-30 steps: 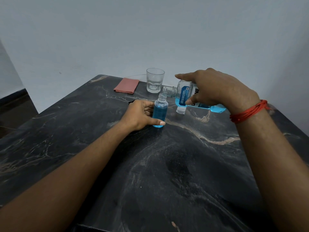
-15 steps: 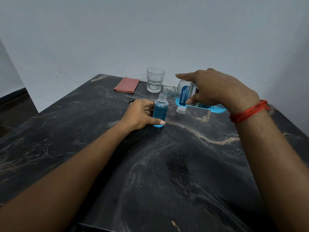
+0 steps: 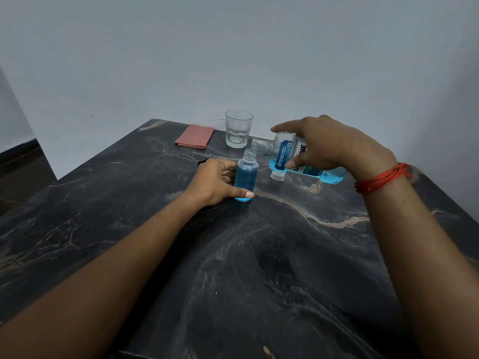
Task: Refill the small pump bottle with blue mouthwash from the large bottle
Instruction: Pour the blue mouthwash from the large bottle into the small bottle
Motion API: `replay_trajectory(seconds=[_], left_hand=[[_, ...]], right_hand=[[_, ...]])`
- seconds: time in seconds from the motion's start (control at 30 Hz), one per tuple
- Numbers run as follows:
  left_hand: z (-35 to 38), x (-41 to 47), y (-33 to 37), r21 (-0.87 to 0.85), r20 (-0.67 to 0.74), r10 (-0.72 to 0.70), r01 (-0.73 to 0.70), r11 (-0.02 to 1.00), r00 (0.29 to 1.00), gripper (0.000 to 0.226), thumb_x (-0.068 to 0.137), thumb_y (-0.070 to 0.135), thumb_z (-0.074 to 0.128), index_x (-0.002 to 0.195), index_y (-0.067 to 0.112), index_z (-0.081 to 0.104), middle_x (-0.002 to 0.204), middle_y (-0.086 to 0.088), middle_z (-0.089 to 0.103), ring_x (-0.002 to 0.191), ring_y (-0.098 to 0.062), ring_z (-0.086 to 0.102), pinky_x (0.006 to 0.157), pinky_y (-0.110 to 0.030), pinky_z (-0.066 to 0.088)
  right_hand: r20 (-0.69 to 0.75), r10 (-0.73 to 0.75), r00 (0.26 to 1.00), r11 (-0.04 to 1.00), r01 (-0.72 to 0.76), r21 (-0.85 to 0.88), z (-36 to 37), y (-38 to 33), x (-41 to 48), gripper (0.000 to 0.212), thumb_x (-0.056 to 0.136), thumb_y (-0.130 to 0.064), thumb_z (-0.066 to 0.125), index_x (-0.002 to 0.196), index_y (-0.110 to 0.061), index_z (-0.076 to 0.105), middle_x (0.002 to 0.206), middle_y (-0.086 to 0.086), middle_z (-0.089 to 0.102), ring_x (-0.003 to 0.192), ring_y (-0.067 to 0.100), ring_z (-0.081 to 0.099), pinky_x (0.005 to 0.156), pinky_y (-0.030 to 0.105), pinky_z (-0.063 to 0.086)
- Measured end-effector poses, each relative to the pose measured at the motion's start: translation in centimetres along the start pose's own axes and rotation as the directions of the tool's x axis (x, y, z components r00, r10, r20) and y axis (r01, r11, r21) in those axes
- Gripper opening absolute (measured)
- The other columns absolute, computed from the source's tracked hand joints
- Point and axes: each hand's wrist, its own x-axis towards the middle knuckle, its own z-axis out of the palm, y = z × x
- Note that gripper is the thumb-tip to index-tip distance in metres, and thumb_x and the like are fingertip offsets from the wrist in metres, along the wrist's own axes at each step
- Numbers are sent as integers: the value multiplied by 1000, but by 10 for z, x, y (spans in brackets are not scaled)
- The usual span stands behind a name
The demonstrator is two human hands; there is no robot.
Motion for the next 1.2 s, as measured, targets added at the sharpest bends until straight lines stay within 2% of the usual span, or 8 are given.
replay_trajectory(seconds=[0.1,0.27,0.4,0.5,0.57,0.8,1.0,1.2], left_hand=[[0,1,-1,5,4,2,-2,1000,1000,72,57,19,96,122,15,68,112,8,74,84,14,68,74,-7,53],[0,3,-3,10,11,1,-1,1000,1000,71,57,18,96,122,15,68,112,10,73,83,12,68,73,-6,53],[0,2,-3,2,23,10,-10,1000,1000,67,57,17,97,118,16,70,102,10,74,83,13,69,72,-6,53],[1,2,-3,-8,26,6,-6,1000,1000,65,56,17,98,115,19,71,98,13,75,84,9,71,73,-8,54],[0,2,-3,-6,30,9,-9,1000,1000,65,55,18,98,114,20,71,93,18,73,84,9,71,72,-7,53],[0,-1,-1,-36,32,16,-15,999,999,56,53,23,99,100,35,70,93,18,75,89,1,74,81,-15,58],[1,-4,0,-76,15,31,-30,997,999,79,42,57,93,112,27,72,102,12,78,93,-2,74,82,-18,58],[3,-5,-1,-54,-18,19,-20,998,1000,69,55,44,93,117,23,71,109,7,77,94,-2,74,85,-23,59]], right_hand=[[14,-9,1000,999,8,54,3,2,0,77,78,-35,82,145,-39,45,134,-4,62,117,22,56,96,43,49],[23,-31,999,983,27,181,13,10,5,68,78,-35,82,138,-30,52,133,0,61,114,19,57,87,30,42],[3,-34,999,922,30,387,20,23,3,60,77,-35,83,130,-25,57,122,0,67,104,16,63,90,34,51],[-7,-12,1000,728,14,685,27,41,-6,52,76,-23,85,122,-20,60,103,-2,76,94,18,72,88,40,58],[-3,15,1000,568,-6,823,36,54,-14,54,75,-17,84,124,-17,59,106,4,76,98,22,73,88,41,58],[-59,187,981,174,26,984,74,82,-47,62,73,-6,77,129,-5,51,113,5,72,105,24,70,81,32,59],[-80,250,965,134,47,990,93,83,-54,63,79,-1,73,136,-3,46,127,12,65,119,29,63,99,43,54],[-87,236,968,198,39,979,94,86,-52,66,77,-4,77,136,-8,47,130,9,65,119,25,64,103,45,51]])
